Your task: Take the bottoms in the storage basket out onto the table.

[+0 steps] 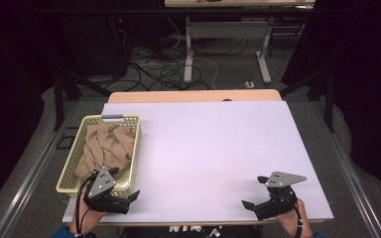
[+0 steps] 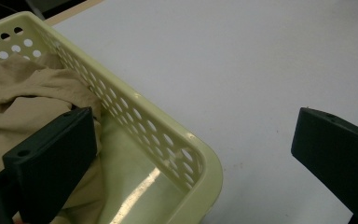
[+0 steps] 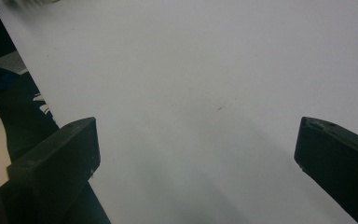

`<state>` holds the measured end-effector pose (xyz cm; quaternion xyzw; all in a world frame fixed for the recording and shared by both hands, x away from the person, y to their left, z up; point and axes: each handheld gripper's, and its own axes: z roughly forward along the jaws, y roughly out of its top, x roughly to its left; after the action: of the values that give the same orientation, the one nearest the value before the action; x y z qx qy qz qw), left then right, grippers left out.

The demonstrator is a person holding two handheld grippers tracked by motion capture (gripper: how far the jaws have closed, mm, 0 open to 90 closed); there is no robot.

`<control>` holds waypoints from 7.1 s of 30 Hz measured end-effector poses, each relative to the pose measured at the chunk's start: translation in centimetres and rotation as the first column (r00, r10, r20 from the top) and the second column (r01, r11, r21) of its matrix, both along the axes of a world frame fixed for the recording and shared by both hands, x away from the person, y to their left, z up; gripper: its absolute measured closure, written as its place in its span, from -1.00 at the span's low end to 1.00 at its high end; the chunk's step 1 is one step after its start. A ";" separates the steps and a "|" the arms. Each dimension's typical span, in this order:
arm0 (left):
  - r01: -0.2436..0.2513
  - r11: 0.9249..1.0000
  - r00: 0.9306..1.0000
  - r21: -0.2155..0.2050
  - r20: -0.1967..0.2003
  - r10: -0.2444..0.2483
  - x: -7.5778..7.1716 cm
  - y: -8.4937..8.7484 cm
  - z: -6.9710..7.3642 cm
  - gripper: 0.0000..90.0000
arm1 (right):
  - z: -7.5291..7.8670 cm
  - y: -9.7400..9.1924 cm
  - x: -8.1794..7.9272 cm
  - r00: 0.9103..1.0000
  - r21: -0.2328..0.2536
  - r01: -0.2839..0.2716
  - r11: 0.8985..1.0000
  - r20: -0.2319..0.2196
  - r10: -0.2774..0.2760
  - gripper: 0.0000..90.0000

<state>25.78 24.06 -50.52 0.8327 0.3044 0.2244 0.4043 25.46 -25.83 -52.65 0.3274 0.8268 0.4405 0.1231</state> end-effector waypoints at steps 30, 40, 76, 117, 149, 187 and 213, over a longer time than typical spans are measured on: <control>-0.022 1.000 1.000 -0.008 -0.008 0.022 0.6 0.9 1.1 -1.00 | -0.1 0.0 -0.1 1.000 0.003 0.003 1.000 -0.011 -0.003 -1.00; -0.048 0.999 0.999 0.014 0.005 0.048 1.2 1.2 1.7 -1.00 | -0.1 0.1 0.0 1.000 -0.001 0.003 1.000 -0.005 -0.003 -1.00; -0.095 0.995 0.994 0.031 -0.051 0.097 6.1 2.8 3.9 -1.00 | -0.1 0.2 0.0 1.000 -0.012 0.008 1.000 -0.009 -0.008 -1.00; -0.117 0.974 0.977 0.193 -0.155 0.148 10.4 3.9 3.3 -1.00 | -0.2 0.2 0.0 1.000 -0.010 -0.001 1.000 -0.016 0.001 -1.00; -0.140 0.892 0.897 0.431 -0.327 0.298 12.8 4.6 0.5 -1.00 | -0.2 0.2 0.1 1.000 -0.009 -0.002 1.000 -0.014 0.002 -1.00; -0.121 0.851 0.825 0.512 -0.424 0.373 14.6 4.4 -2.3 -0.77 | -0.1 0.2 0.0 1.000 -0.003 -0.003 1.000 -0.019 0.003 -1.00; -0.152 0.907 0.867 0.394 -0.387 0.314 14.1 6.5 -1.2 0.01 | -0.1 0.1 0.0 1.000 -0.012 -0.002 1.000 -0.029 0.002 -1.00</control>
<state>39.88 30.51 -51.69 0.8763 0.4429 0.1283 0.1393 25.46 -25.73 -52.70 0.3321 0.8315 0.4308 0.1124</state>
